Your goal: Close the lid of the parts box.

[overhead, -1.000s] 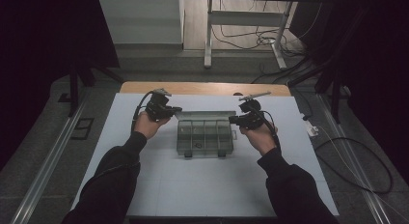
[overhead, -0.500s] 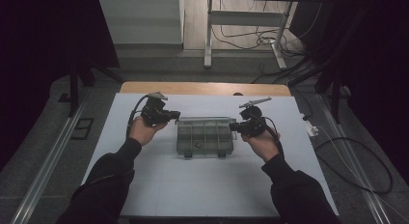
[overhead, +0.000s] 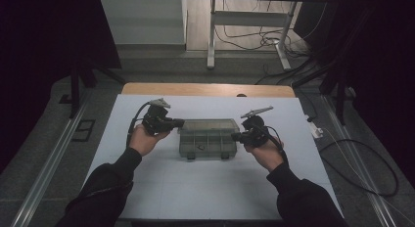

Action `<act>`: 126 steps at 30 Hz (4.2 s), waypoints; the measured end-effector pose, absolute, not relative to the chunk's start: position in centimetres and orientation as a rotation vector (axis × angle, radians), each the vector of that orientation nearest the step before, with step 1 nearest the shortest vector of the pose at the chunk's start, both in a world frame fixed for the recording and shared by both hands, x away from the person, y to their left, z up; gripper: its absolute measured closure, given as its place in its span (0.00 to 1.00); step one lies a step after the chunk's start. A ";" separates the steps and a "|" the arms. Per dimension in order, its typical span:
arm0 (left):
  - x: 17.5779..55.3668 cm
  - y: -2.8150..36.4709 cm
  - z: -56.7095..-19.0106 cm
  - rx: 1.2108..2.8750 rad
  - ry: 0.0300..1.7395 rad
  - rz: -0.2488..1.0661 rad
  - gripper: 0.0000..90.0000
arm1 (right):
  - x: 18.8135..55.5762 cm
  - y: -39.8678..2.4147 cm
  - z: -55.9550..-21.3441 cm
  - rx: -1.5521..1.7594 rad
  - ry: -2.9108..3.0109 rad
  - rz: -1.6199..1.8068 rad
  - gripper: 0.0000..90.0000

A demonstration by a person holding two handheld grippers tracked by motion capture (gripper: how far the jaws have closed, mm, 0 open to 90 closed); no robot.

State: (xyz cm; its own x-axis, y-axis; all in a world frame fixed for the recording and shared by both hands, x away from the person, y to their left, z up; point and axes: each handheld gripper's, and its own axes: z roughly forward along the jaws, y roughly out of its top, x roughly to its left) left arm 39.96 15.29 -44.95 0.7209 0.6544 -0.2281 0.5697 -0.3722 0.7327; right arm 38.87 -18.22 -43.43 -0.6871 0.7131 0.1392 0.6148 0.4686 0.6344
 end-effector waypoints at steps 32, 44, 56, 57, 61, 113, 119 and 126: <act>36.7 13.5 -47.9 2.198 0.968 0.067 0.97 | 38.1 -18.4 -45.1 1.110 2.586 0.969 0.99; 36.6 13.0 -48.8 2.226 0.967 0.075 0.98 | 38.3 -18.0 -46.9 1.101 2.607 0.920 0.99; 36.3 13.0 -47.9 2.224 0.945 0.088 0.85 | 38.0 -18.1 -46.3 1.107 2.617 0.956 0.88; 36.3 13.1 -47.8 2.223 0.945 0.087 0.82 | 38.0 -18.2 -46.2 1.106 2.615 0.962 0.86; 35.9 13.3 -47.5 2.226 0.939 0.095 0.75 | 37.8 -18.3 -45.8 1.099 2.608 0.985 0.79; 29.8 17.4 -45.8 2.175 0.968 0.157 0.03 | 33.3 -21.4 -44.1 1.066 2.594 1.090 0.03; 28.6 18.3 -45.8 2.170 0.982 0.190 0.01 | 32.4 -22.6 -44.1 1.083 2.589 1.099 0.03; 27.0 19.7 -45.7 2.152 1.009 0.225 0.01 | 31.3 -24.1 -44.1 1.107 2.578 1.088 0.02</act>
